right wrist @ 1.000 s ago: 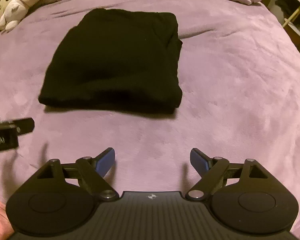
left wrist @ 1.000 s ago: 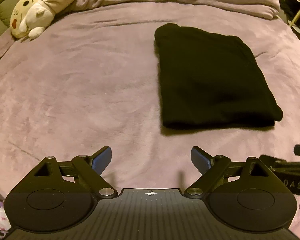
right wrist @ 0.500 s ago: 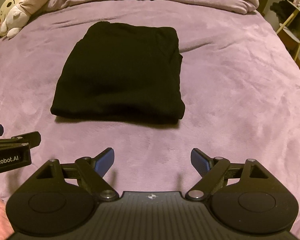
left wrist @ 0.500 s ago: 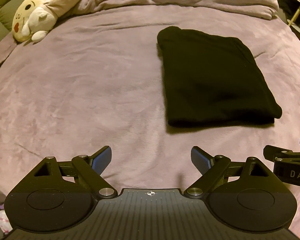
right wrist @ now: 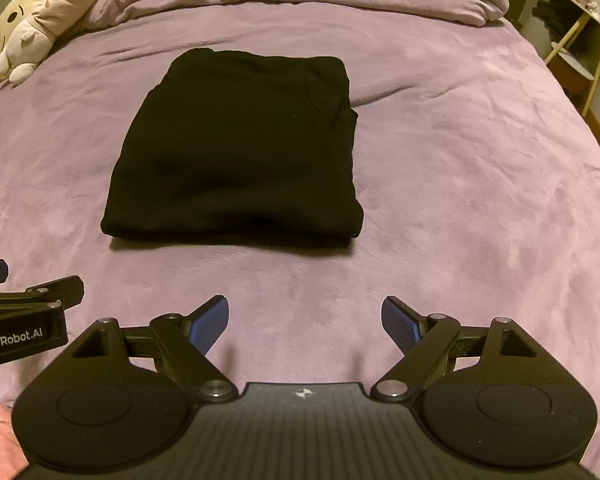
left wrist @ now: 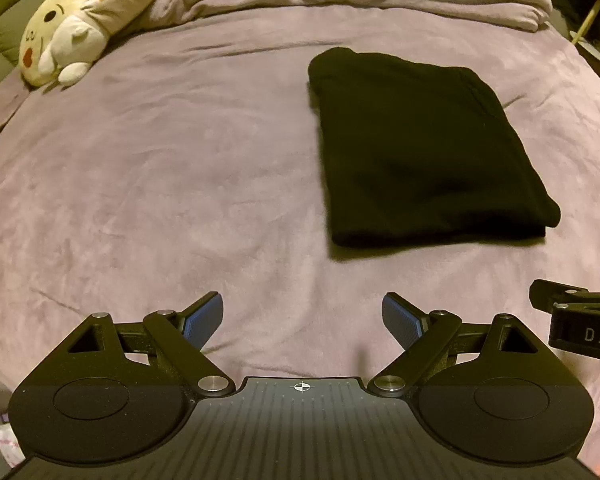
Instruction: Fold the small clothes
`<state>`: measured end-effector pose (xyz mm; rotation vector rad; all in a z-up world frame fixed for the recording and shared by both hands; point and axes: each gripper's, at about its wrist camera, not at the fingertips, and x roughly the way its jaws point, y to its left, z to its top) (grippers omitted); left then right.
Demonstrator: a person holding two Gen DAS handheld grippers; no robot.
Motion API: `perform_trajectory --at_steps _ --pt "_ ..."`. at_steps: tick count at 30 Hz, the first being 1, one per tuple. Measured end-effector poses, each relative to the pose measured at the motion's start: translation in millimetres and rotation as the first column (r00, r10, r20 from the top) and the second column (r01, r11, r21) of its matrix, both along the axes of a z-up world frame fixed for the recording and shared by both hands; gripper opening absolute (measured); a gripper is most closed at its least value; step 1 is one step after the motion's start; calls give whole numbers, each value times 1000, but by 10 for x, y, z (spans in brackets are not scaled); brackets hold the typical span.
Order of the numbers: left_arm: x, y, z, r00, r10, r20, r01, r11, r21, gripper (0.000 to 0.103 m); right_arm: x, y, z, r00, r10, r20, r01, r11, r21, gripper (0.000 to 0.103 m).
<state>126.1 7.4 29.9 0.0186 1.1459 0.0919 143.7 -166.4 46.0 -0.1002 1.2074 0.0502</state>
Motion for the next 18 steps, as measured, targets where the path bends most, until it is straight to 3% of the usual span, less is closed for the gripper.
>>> perform_trajectory --at_steps 18 --pt "0 -25 4 1000 -8 -3 8 1000 20 93 1 -2 16 1000 3 0 -3 1000 -3 84"
